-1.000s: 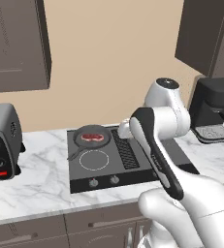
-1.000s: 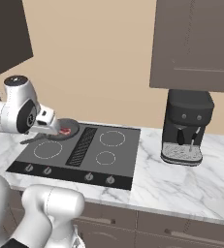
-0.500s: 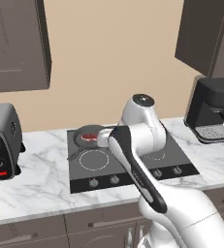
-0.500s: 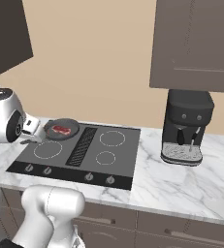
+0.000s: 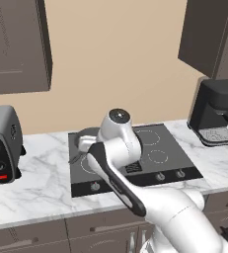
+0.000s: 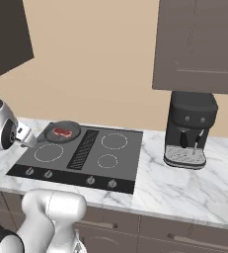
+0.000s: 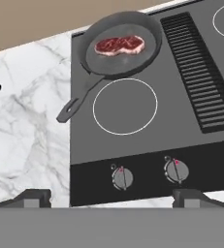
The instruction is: Pick up the pan with the steak in it and place it on the dining table. Then place the steak on the plate.
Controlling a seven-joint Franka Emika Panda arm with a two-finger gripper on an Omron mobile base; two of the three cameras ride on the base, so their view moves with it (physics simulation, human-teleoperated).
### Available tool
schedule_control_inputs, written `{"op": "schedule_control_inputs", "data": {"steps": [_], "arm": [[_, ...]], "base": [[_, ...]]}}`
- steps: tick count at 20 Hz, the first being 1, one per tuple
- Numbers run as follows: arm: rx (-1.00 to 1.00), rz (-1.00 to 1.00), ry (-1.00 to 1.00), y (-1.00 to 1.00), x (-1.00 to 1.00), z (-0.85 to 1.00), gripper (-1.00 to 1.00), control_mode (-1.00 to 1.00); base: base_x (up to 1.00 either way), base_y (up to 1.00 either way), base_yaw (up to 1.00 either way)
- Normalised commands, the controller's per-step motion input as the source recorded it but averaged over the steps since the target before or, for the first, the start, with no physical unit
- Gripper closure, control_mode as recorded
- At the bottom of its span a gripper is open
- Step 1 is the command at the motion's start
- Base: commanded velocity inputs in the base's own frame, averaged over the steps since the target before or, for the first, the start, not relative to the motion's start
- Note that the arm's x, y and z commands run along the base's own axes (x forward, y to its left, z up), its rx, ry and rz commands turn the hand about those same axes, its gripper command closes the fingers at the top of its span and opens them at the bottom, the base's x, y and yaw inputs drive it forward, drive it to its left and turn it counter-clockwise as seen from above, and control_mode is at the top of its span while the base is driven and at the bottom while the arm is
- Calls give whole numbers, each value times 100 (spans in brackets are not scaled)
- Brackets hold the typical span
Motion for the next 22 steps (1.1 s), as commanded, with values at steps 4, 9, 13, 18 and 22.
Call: {"op": "schedule_control_inputs", "data": {"steps": [4, 9, 13, 18, 22], "arm": [[4, -11, 0, 45, 66, -27, -100, -100], [5, -9, 1, 25, 66, -25, -100, -100], [0, -5, 1, 11, 57, -15, -100, -100], [-1, 0, 0, 2, 14, -5, -100, -100], [0, 0, 2, 1, 2, -10, -100, -100]], "base": [[0, 0, 0], [0, 0, 0], [0, 0, 0], [0, 0, 0], [0, 0, 0]]}}
